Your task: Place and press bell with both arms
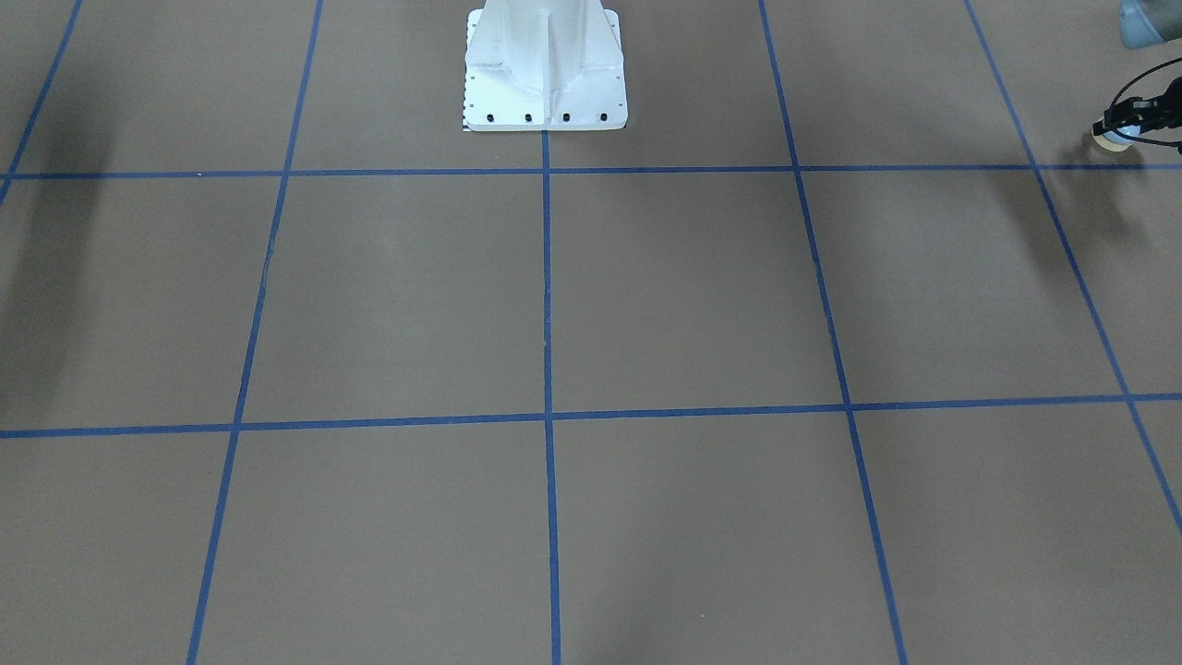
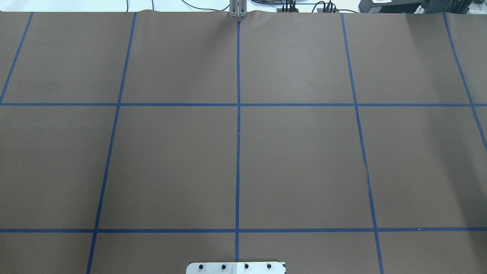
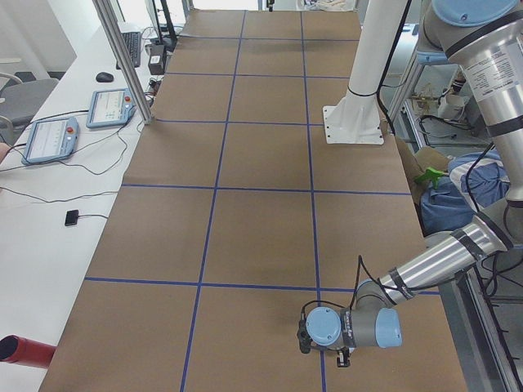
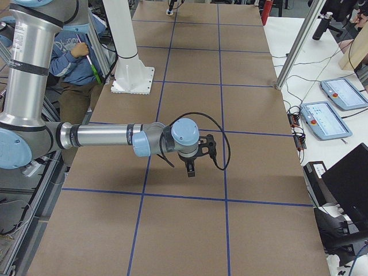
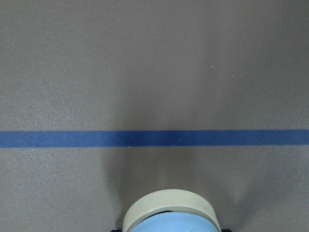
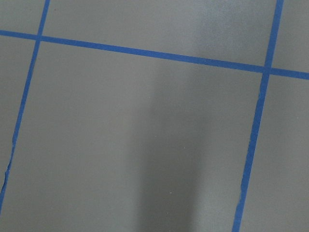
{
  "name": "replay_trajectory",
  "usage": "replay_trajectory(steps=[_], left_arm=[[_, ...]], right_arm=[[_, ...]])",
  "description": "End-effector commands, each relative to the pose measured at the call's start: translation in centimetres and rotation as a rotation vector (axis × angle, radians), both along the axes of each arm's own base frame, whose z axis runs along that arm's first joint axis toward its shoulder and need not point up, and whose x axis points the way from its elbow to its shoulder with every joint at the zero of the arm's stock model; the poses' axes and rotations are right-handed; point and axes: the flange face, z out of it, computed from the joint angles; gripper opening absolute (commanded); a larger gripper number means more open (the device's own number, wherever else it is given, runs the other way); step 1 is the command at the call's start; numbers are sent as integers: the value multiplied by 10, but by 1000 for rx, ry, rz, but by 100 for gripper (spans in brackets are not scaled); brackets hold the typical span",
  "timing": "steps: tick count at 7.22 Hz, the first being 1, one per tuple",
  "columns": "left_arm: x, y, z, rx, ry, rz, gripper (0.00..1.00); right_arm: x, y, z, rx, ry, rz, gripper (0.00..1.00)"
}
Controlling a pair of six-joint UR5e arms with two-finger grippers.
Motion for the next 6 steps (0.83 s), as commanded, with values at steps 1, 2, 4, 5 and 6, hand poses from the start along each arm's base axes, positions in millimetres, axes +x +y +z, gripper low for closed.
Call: replay_trajectory(steps=[1,2,4,5,6], left_arm=[[8,-27,-32,61,22,-11,5],[15,-52,-66,47,11,-53,2],[32,-108,-140,102,28,-57,2],[46,-156,-183,107,30,-57,2],[62,-202,-236,105,31,-52,3]], right_arm=[[1,1,-1,2,0,1,100],[0,0,0,0,0,0,100],[1,0,-1,2,0,1,100],[0,0,-1,2,0,0,100],[0,0,-1,3,1,0,100]])
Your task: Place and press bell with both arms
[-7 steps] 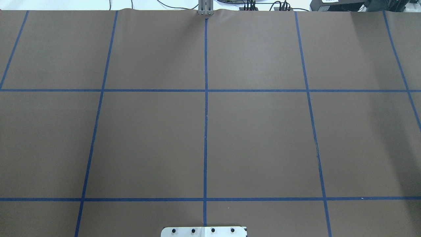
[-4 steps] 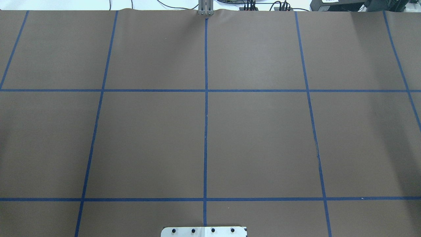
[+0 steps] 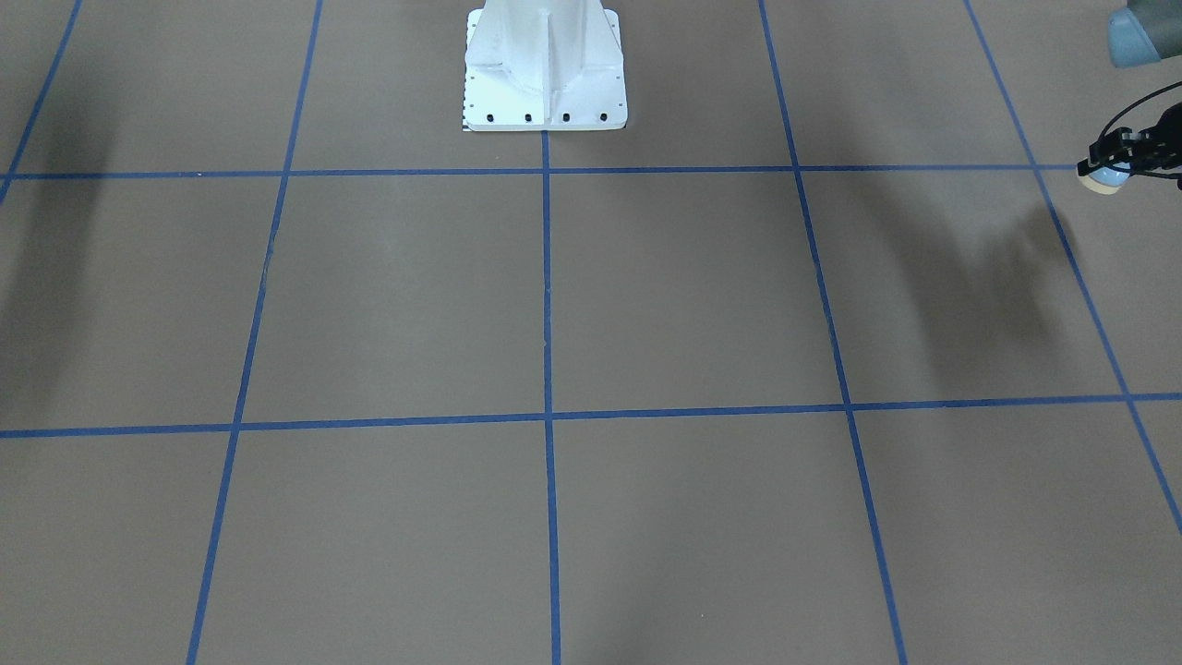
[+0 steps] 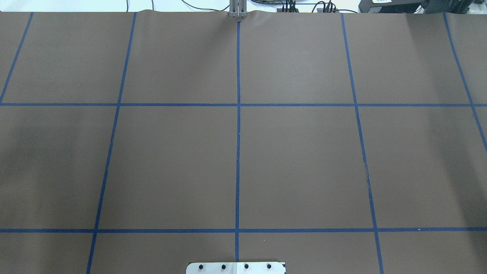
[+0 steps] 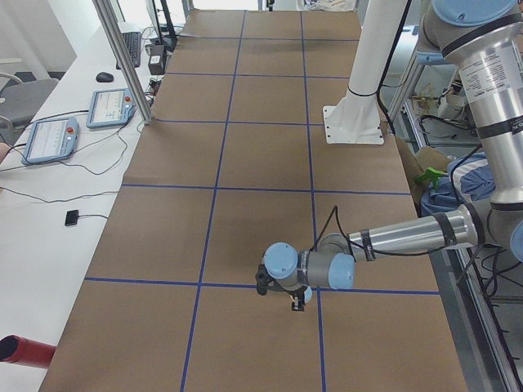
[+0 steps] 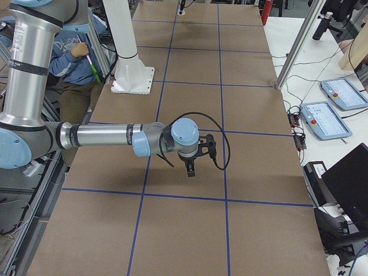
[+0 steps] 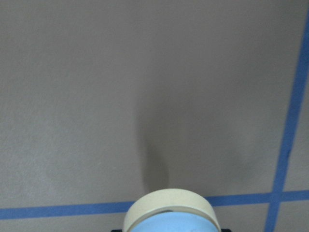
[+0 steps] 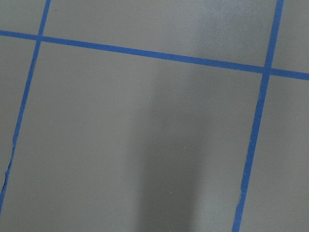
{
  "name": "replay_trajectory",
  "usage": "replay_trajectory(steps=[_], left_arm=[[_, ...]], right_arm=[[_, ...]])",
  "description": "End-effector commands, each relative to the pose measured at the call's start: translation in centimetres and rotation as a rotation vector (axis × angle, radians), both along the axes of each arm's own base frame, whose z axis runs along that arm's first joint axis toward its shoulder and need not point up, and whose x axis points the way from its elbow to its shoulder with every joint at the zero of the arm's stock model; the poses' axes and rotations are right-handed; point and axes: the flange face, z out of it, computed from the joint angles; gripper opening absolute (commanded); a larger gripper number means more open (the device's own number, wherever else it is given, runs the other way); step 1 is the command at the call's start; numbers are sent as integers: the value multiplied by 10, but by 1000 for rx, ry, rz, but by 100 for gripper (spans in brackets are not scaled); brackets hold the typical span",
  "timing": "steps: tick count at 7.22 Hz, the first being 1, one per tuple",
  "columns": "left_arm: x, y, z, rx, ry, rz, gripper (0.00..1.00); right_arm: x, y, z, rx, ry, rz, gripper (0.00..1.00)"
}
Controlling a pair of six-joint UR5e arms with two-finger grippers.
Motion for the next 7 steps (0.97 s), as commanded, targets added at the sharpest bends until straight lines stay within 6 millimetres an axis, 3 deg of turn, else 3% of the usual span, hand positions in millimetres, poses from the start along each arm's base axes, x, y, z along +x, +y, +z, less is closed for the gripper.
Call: replay_trajectory(steps=[1,2,4,7], left_arm=[[38,-86,-112,21,8,25,3],[73,-115,-161,36,18,46,3],[170,-148,-250,12,21,60,3],[351,-153,-390,-51,30,101,3]], right_arm=[[0,-1,-1,4,1,-1,100],[0,-1,-1,3,1,0,100],[0,-1,-1,6,2,-1,100],[0,-2,-1,7,2,-1,100]])
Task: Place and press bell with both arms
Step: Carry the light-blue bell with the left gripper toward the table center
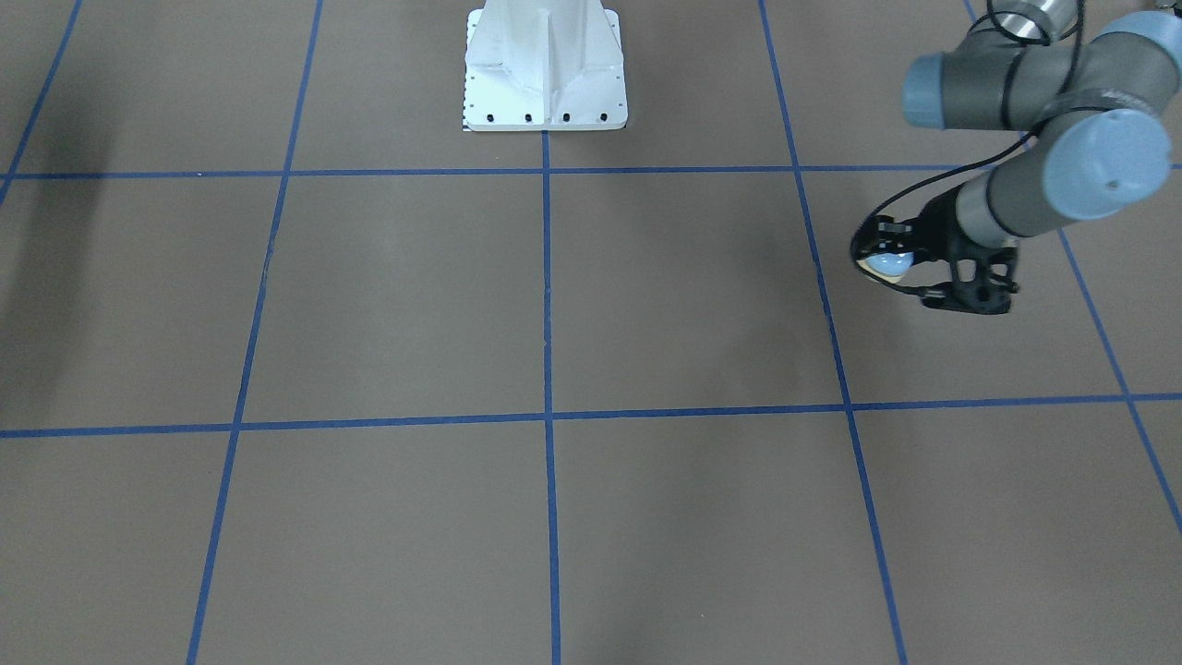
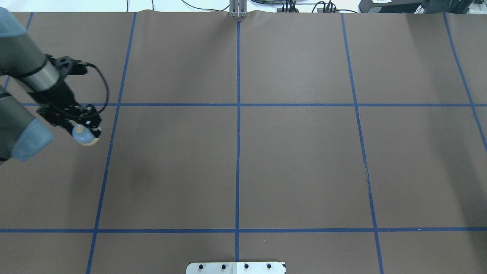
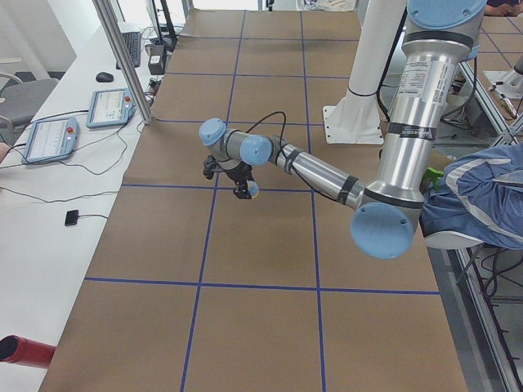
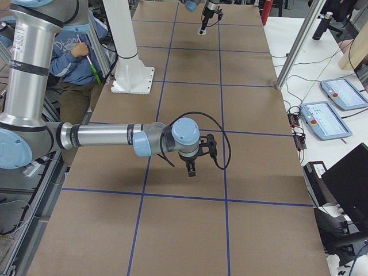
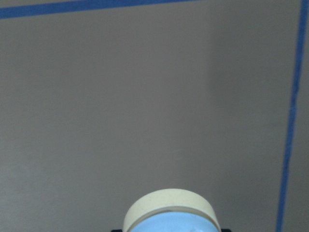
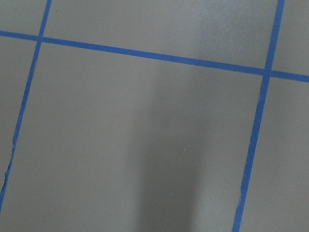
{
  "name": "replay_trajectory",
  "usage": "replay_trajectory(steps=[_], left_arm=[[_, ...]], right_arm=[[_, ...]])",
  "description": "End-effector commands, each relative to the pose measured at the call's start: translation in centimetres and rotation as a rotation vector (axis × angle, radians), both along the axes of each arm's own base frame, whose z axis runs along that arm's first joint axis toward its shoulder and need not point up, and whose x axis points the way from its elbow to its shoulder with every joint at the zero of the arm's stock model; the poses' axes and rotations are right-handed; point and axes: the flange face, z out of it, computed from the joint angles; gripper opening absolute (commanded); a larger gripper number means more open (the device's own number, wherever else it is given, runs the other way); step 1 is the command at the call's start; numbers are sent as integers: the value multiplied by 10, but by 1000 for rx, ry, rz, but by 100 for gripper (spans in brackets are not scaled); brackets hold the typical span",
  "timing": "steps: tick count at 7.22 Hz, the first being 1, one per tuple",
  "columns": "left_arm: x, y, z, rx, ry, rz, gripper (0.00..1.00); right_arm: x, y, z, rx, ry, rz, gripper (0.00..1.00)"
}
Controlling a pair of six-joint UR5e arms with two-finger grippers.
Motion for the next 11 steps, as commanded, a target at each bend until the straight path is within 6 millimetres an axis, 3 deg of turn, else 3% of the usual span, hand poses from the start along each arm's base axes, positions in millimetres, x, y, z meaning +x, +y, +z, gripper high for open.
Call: replay_trajectory(steps=[1,3,5,7,11], left_arm=[[139,-15,-123,-67,2,12,3],[220,-28,-191,-113,-5,21,3],[293,-27,-221,-61,-54,15,6],[323,-23,-210,-9,-38,16,7],[337,-28,-208,16,-61,-5,17]], right_arm=[[0,0,0,1,0,0,100],[0,0,0,1,-2,-1,100],[0,1,0,-4,-1,0,100],[0,1,0,-2,-2,0,100],[0,1,1,-6,-1,1,100]])
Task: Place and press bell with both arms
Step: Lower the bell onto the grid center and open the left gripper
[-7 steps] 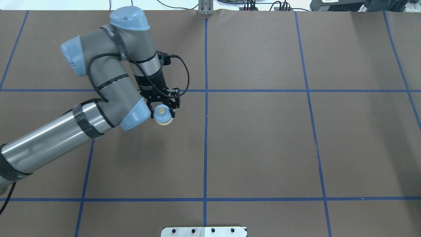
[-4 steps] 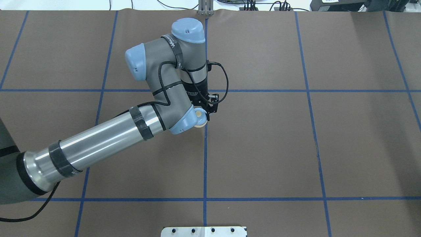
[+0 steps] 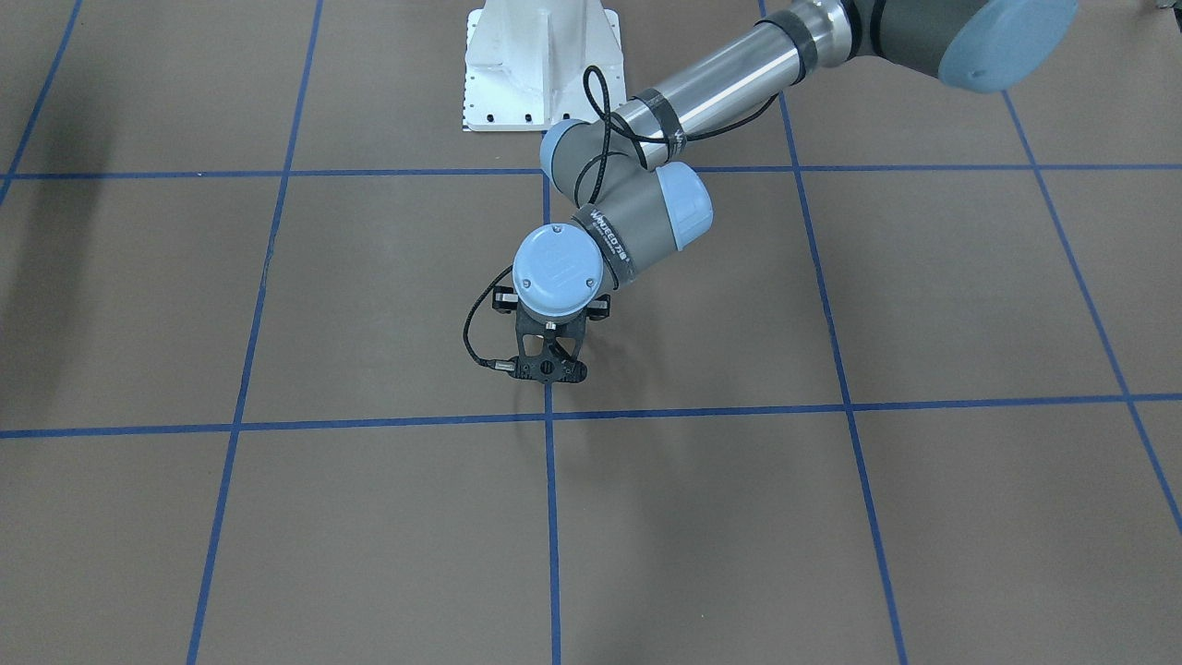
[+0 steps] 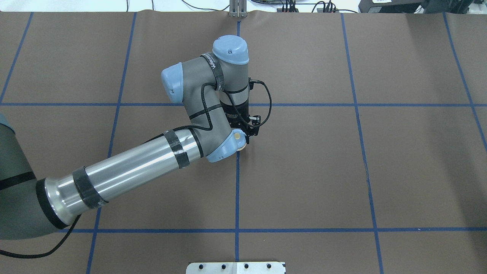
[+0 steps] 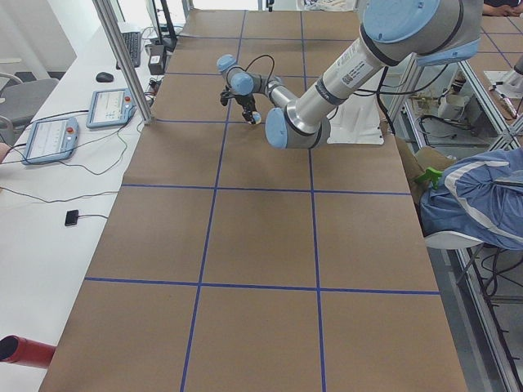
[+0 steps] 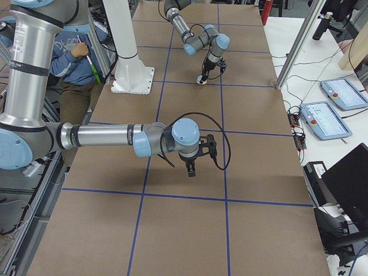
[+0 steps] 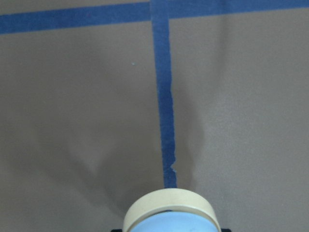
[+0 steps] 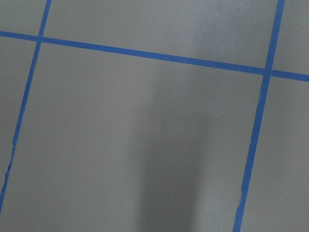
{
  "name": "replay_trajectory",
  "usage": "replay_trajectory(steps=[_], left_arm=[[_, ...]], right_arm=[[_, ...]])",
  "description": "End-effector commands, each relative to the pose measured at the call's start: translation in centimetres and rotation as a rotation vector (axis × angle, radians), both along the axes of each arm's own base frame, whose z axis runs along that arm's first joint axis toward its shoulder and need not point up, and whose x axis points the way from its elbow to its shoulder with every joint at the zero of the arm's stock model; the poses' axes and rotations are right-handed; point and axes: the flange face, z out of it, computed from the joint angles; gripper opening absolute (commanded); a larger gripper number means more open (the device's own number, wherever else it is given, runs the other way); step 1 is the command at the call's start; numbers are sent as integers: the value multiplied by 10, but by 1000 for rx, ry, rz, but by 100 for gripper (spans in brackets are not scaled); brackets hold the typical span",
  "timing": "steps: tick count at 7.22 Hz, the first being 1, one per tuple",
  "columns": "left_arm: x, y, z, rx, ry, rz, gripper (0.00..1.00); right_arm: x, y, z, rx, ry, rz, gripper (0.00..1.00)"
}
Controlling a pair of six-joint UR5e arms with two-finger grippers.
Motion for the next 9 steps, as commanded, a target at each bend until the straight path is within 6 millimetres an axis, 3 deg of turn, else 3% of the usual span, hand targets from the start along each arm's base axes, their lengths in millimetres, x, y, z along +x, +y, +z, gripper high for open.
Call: replay_trajectory(steps=[1,2,4,5,7,8,9], left_arm=[[3,-4,-4,19,-4,-12,18],[3,-4,-3,21,-4,-12,26],[8,-5,3,27,4,-10,77],[10,-3,3,26,5,-8,81],[9,-2,1,28,6,-7,99],[2,-5,-8,34,18,-19,99],[-24,-13,-31,40,55,-58,99]], right_arm=[[0,0,1,-3,0,0,100],[0,0,1,-3,0,0,100],[-1,0,2,-6,0,-1,100],[-1,0,2,-6,0,-1,100],[-1,0,1,-3,0,-1,100],[-1,-3,-3,3,-1,0,100],[-11,-8,-9,-15,-2,2,98]])
